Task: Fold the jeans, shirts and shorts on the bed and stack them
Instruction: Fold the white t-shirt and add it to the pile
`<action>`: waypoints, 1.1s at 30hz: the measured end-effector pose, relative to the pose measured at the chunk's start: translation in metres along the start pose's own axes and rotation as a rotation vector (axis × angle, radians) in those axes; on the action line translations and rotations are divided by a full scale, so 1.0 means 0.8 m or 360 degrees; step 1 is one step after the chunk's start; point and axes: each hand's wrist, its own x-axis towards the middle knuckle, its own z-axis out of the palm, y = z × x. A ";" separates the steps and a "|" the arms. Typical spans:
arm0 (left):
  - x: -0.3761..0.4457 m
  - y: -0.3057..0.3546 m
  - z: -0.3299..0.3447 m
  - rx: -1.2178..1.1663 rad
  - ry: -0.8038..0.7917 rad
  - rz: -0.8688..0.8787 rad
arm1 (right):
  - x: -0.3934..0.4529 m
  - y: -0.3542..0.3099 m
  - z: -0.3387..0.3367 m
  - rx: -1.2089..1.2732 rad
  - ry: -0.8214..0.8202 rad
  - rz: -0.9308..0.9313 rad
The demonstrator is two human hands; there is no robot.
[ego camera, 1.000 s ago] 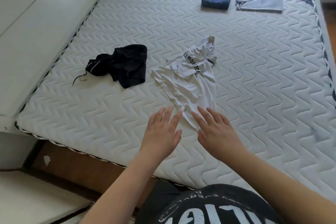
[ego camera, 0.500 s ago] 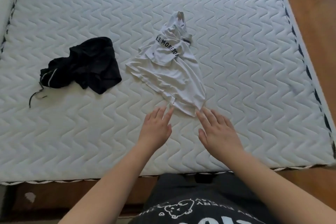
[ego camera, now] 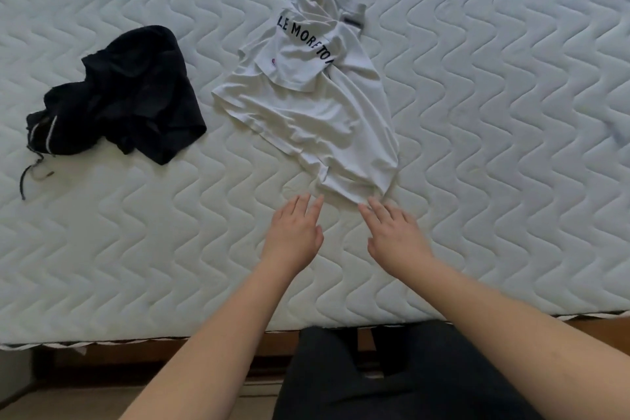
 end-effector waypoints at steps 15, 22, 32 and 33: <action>0.215 -0.057 0.079 0.0365 -0.0290 0.0470 | 0.153 0.051 0.099 -0.0133 -0.0030 -0.0131; 0.247 -0.068 0.096 0.0414 0.0091 0.0356 | 0.162 0.084 0.100 -0.0119 0.0185 -0.0016; 0.182 -0.005 0.121 -0.0133 0.0255 0.0194 | 0.125 0.142 0.084 -0.0267 0.0289 0.0044; 0.173 0.005 0.125 -0.0155 0.0214 0.0239 | 0.115 0.147 0.090 -0.0343 0.0222 0.0081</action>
